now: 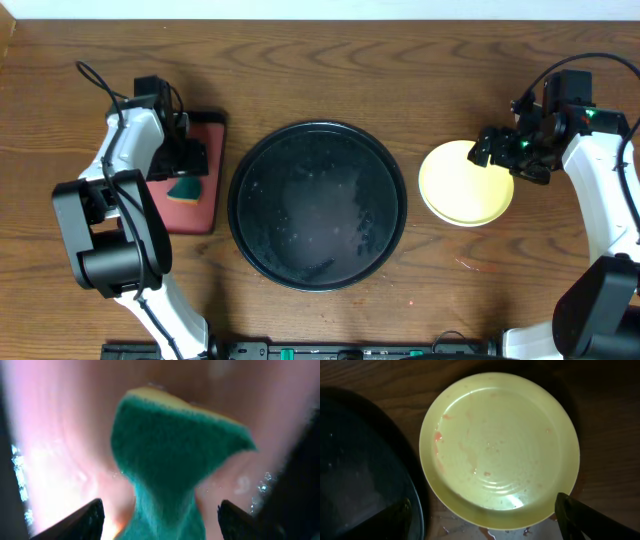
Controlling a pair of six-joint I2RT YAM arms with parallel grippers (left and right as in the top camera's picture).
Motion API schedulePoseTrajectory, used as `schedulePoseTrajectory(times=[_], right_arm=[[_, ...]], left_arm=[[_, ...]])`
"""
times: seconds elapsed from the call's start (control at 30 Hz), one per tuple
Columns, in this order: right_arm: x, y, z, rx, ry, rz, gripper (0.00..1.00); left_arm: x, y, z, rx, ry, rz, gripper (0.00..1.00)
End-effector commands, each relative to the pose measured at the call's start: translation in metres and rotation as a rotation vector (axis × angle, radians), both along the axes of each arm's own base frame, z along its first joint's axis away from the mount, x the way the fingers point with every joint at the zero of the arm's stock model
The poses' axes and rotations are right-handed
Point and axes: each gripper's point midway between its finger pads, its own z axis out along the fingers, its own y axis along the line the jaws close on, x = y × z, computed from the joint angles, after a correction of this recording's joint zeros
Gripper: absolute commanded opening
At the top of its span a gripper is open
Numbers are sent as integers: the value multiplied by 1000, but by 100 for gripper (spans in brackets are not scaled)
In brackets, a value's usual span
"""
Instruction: Clean dirty plates on tray and stack at the side
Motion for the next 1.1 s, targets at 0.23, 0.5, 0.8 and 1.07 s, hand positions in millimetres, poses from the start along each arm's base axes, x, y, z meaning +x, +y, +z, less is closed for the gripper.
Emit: schedulePoseTrajectory(times=[0.23, 0.5, 0.8, 1.07], right_arm=[[18, 4, 76, -13, -132, 31, 89], [-6, 6, 190, -43, -339, 30, 99], [-66, 15, 283, -66, -638, 22, 99], [-113, 20, 319, -86, -792, 23, 99]], left_arm=[[23, 4, 175, 27, -408, 183, 74], [8, 1, 224, 40, -539, 180, 74], [7, 1, 224, 40, -540, 180, 74], [7, 1, 224, 41, -540, 180, 74]])
